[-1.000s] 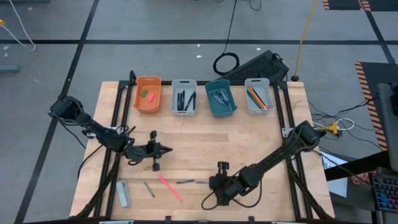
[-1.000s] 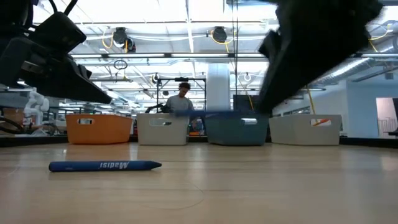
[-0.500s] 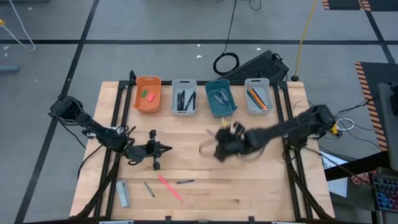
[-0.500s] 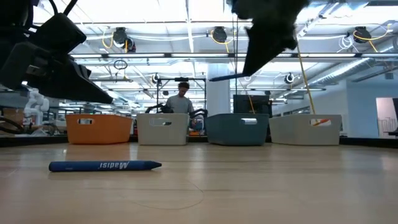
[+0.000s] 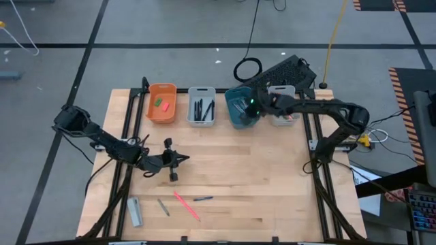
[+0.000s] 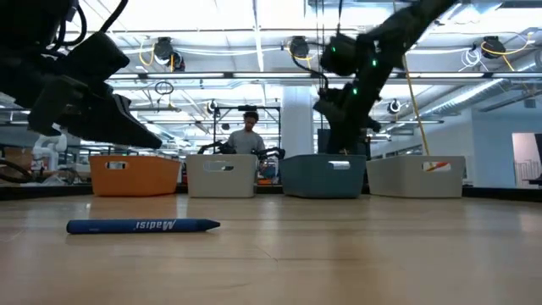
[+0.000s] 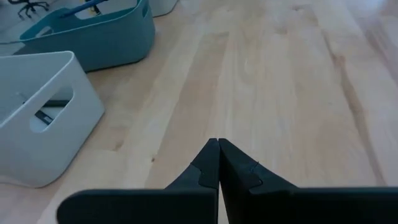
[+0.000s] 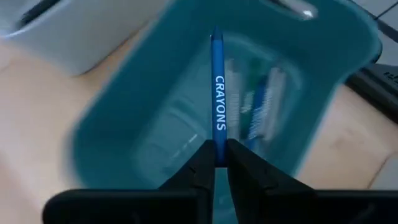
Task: Sort crayons/erasers/pens/pencils in bins
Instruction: Put the blue crayon into the blue bin
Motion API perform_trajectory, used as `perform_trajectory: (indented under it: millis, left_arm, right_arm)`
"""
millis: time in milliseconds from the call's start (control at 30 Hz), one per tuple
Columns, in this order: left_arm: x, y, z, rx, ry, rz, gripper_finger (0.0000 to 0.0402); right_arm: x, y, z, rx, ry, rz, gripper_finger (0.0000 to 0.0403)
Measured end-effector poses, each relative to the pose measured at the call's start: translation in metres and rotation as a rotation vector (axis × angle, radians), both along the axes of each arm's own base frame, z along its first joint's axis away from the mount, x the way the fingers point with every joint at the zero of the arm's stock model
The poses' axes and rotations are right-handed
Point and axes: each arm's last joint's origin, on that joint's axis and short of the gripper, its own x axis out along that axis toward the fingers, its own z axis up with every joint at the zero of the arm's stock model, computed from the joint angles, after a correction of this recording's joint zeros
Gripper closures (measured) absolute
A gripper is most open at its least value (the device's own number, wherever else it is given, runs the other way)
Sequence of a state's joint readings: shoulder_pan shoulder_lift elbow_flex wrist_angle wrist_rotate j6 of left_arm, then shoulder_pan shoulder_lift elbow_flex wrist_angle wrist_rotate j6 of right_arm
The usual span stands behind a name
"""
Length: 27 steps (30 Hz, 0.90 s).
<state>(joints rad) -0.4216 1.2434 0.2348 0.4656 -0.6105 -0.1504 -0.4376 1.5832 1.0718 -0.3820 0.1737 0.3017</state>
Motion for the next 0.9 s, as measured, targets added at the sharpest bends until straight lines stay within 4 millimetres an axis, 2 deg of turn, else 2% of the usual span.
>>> perform_trajectory:
  millis: [67,200,333,533,767,900]
  left_arm:
    - [0.001,0.002,0.0,-0.003,0.002,0.006,0.0398]
    - [0.003,0.007,0.0,-0.014,0.006,0.015,0.0394]
    - [0.004,0.011,0.0,-0.028,0.009,0.021,0.0399]
    - [0.006,0.015,0.0,-0.039,0.008,0.033,0.0399]
    - [0.008,0.02,0.0,-0.051,0.018,0.016,0.0399]
    - [0.008,0.021,-0.001,-0.038,0.026,0.013,0.0395]
  right_arm:
    - [-0.008,-0.016,-0.006,0.006,-0.024,-0.01,0.0376]
    - [-0.02,-0.03,-0.014,0.025,-0.049,-0.02,0.0376]
    - [-0.02,-0.035,-0.02,0.055,-0.074,-0.047,0.0376]
    - [-0.013,-0.042,-0.045,0.111,-0.027,-0.084,0.0376]
    - [-0.014,-0.052,-0.051,0.114,-0.04,-0.119,0.0372]
    - [-0.014,-0.052,-0.053,0.13,-0.043,-0.109,0.0344]
